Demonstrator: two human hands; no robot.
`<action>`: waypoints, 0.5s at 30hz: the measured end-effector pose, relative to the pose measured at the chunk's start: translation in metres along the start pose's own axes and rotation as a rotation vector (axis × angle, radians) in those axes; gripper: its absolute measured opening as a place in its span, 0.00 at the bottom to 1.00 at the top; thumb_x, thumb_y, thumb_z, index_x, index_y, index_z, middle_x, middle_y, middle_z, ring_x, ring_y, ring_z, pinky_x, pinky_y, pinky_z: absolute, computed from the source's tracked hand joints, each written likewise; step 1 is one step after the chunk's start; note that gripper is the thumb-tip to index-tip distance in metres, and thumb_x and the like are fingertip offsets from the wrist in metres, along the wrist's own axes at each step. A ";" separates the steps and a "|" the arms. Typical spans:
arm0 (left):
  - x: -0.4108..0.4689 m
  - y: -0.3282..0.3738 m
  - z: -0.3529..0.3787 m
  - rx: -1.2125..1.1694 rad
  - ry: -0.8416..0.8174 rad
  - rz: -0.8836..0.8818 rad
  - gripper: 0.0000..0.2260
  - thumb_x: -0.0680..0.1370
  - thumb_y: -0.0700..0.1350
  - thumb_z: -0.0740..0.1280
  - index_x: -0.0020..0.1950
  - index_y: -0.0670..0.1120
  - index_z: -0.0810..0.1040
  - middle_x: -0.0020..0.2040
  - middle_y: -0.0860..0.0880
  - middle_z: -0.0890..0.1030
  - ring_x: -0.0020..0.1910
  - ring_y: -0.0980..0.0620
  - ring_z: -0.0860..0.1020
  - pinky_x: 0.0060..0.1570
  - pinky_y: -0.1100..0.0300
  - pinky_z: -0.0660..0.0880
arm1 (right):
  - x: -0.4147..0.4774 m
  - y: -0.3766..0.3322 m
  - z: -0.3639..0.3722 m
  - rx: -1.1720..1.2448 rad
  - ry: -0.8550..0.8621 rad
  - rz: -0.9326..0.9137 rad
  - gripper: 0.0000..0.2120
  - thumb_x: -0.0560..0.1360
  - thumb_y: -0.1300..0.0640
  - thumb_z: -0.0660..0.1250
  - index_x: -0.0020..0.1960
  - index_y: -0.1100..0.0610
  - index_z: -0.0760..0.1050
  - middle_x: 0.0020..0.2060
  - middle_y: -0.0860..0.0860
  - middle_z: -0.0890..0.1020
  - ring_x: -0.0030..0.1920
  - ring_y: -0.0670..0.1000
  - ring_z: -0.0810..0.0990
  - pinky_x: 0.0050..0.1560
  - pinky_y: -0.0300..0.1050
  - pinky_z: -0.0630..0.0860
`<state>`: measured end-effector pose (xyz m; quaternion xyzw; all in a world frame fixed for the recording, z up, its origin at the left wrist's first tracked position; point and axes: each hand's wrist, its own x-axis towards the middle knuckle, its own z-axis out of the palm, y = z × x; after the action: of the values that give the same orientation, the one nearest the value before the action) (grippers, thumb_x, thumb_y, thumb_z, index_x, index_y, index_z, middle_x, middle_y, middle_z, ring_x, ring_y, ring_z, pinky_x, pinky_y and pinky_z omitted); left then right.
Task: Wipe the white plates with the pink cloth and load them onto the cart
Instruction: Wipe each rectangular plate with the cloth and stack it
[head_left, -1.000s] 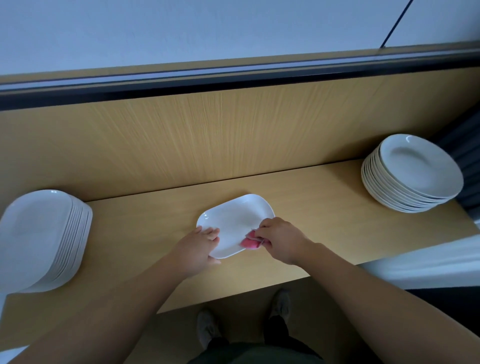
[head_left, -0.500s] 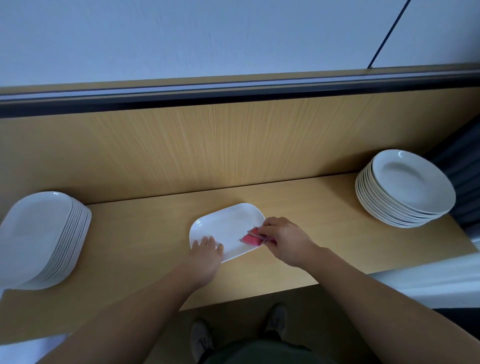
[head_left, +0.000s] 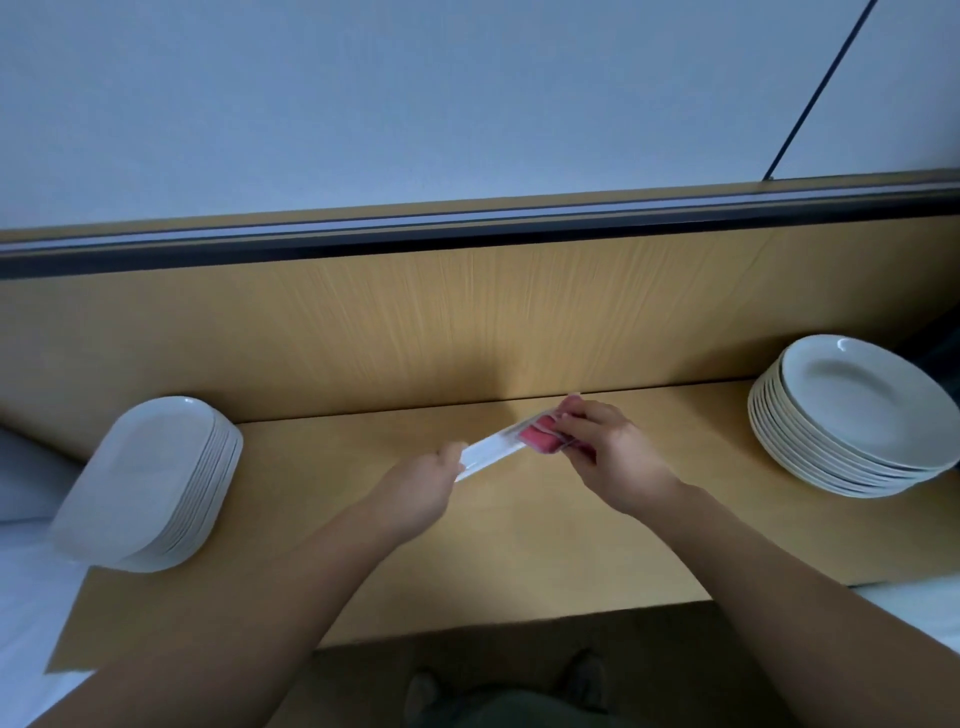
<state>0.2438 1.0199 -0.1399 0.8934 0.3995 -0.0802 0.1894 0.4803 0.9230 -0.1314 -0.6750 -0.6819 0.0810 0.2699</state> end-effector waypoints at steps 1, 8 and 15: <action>-0.001 -0.002 -0.004 -0.091 0.024 -0.008 0.15 0.84 0.47 0.51 0.69 0.46 0.64 0.55 0.42 0.78 0.46 0.43 0.75 0.43 0.52 0.71 | 0.002 -0.001 -0.002 0.001 0.013 -0.011 0.15 0.68 0.69 0.72 0.54 0.58 0.81 0.53 0.55 0.81 0.50 0.62 0.80 0.48 0.56 0.80; -0.008 -0.012 -0.011 -0.427 0.180 -0.042 0.13 0.83 0.48 0.54 0.63 0.46 0.72 0.45 0.49 0.78 0.44 0.49 0.75 0.40 0.56 0.68 | 0.005 -0.010 -0.001 0.024 0.017 -0.038 0.15 0.71 0.69 0.70 0.56 0.58 0.81 0.56 0.54 0.80 0.55 0.59 0.79 0.54 0.49 0.77; -0.002 -0.025 -0.009 -0.525 0.069 -0.165 0.15 0.83 0.50 0.54 0.64 0.46 0.73 0.50 0.46 0.81 0.48 0.48 0.78 0.48 0.54 0.73 | 0.005 -0.008 0.020 0.001 -0.121 -0.011 0.13 0.72 0.66 0.70 0.55 0.56 0.82 0.66 0.60 0.73 0.60 0.61 0.77 0.56 0.46 0.71</action>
<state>0.2239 1.0371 -0.1378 0.7805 0.4841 0.0413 0.3934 0.4641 0.9325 -0.1427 -0.6651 -0.7005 0.1202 0.2290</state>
